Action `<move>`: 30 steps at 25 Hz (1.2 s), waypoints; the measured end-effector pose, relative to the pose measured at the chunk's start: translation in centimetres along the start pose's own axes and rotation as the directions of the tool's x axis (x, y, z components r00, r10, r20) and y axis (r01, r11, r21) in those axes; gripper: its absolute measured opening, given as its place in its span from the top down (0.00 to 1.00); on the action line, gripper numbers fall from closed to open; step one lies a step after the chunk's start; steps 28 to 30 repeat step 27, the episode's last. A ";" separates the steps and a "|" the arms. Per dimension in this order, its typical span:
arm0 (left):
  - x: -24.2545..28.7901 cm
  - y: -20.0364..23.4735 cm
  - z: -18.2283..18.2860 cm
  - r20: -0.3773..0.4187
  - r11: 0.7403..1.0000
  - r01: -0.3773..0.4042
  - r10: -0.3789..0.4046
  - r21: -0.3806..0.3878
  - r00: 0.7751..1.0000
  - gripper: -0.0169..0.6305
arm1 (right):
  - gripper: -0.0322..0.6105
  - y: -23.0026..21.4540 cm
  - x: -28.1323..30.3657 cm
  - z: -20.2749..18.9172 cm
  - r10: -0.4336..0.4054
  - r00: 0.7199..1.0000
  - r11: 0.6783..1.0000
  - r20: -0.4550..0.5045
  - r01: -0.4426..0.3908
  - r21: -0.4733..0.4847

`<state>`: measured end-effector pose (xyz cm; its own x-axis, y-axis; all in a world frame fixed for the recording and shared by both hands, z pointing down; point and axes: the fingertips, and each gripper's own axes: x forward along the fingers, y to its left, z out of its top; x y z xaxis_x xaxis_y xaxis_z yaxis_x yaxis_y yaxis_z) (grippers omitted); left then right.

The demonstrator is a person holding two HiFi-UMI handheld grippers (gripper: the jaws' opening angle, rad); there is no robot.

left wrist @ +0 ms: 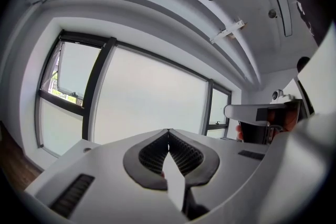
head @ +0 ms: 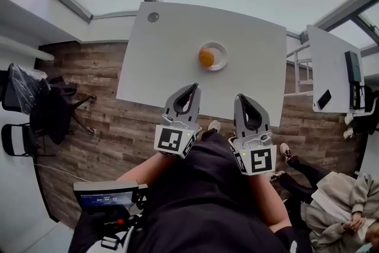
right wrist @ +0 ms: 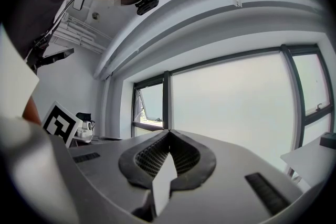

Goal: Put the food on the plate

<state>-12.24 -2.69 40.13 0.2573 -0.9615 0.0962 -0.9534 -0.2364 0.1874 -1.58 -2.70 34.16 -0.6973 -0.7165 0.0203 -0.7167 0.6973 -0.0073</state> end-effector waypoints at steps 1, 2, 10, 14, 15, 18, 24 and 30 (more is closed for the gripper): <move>-0.3 -0.1 0.6 0.017 1.000 -0.004 0.004 0.004 1.000 0.96 | 0.94 0.2 0.0 0.3 0.004 1.000 1.000 0.004 -0.003 -0.007; -0.6 -0.3 1.2 0.033 1.000 -0.008 0.007 0.012 0.999 0.96 | 0.94 0.4 -0.1 0.6 0.007 1.000 1.000 0.009 -0.007 -0.015; -1.3 -1.8 3.6 0.076 0.998 0.007 -0.011 0.055 0.997 0.96 | 0.94 1.8 -0.3 3.1 0.036 0.998 0.999 0.044 -0.035 -0.026; -1.8 -2.0 4.7 0.113 0.998 -0.004 -0.003 0.062 0.994 0.96 | 0.94 2.1 -0.4 3.2 0.036 0.998 0.999 0.056 -0.034 -0.032; -1.8 -1.9 4.8 0.116 0.998 -0.007 0.000 0.060 0.993 0.96 | 0.94 2.2 -0.4 3.3 0.035 0.998 0.999 0.061 -0.033 -0.032; -1.9 -1.8 5.1 0.122 0.998 -0.011 0.004 0.060 0.992 0.96 | 0.94 2.2 -0.2 3.4 0.031 0.997 0.999 0.071 -0.029 -0.036; -2.1 -1.7 5.3 0.132 0.997 -0.010 0.000 0.071 0.991 0.96 | 0.94 2.3 0.0 3.5 0.023 0.996 0.999 0.088 -0.020 -0.034; -2.0 -1.5 5.2 0.129 0.997 -0.012 0.003 0.072 0.992 0.96 | 0.94 2.4 0.4 3.4 0.038 0.994 0.998 0.101 -0.033 -0.050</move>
